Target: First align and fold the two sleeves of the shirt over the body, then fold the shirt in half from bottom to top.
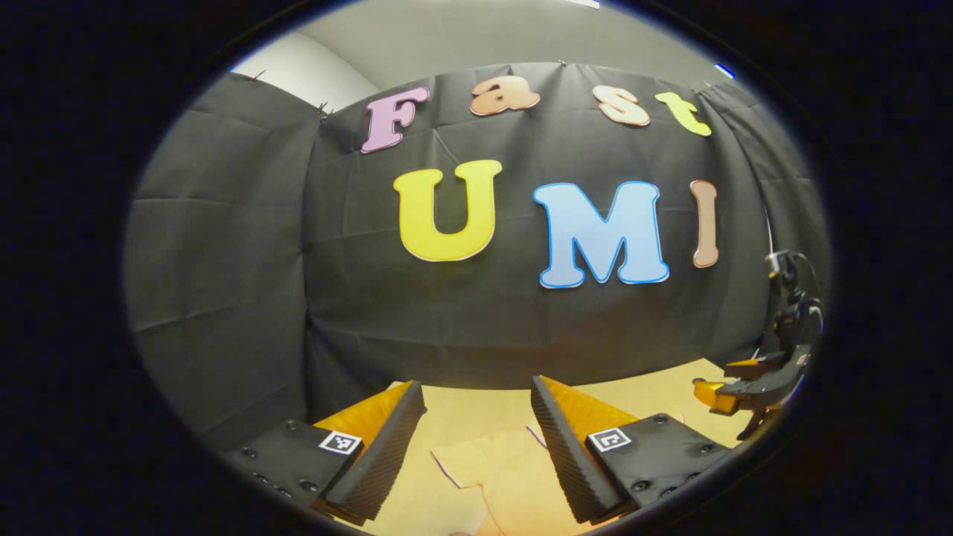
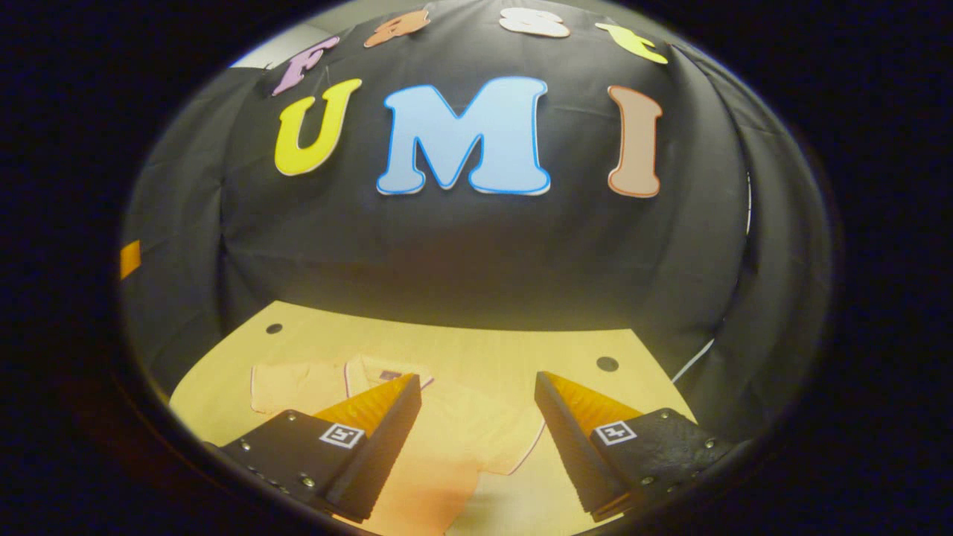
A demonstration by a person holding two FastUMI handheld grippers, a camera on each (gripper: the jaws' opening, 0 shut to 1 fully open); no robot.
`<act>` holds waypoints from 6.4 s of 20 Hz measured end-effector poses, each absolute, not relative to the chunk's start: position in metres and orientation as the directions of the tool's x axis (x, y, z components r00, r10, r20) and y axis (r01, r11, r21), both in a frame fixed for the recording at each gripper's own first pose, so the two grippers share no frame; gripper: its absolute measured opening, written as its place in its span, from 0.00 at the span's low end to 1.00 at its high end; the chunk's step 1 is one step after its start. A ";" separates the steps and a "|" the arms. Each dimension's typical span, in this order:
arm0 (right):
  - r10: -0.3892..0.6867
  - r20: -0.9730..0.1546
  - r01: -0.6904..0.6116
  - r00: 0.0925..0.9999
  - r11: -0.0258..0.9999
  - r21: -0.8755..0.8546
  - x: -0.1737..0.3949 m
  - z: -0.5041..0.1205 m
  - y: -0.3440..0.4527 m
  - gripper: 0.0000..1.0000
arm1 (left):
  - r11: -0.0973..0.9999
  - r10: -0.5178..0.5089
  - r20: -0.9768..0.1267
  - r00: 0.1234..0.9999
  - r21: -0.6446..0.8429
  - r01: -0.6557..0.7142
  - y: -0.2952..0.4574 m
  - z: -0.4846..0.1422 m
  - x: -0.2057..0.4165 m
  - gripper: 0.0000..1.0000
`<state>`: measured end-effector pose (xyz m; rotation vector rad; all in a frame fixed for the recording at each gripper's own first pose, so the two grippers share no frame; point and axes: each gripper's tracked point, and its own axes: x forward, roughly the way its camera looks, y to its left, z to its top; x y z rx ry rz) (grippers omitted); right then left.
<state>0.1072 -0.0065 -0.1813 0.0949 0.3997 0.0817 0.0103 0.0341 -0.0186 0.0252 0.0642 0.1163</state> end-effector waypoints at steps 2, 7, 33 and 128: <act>0.105 -0.443 -0.059 0.890 0.991 0.118 0.115 -0.214 -0.005 0.97 | 0.989 0.144 -0.070 0.987 0.036 -0.141 0.045 -0.021 0.005 0.93; 0.111 -0.563 -0.042 0.819 0.990 0.134 0.126 -0.288 -0.006 0.97 | 0.975 0.218 -0.087 0.972 0.052 -0.214 0.070 -0.023 -0.011 0.93; 0.083 -0.705 -0.038 0.705 0.996 0.080 0.145 -0.379 0.007 0.04 | 0.945 0.327 -0.145 0.934 0.069 -0.320 0.098 -0.039 -0.040 0.94; -0.075 -0.580 0.216 0.811 0.960 0.178 -0.077 -0.211 -0.031 0.49 | 0.909 -0.160 -0.569 0.807 0.233 0.345 -0.107 -0.339 0.172 0.17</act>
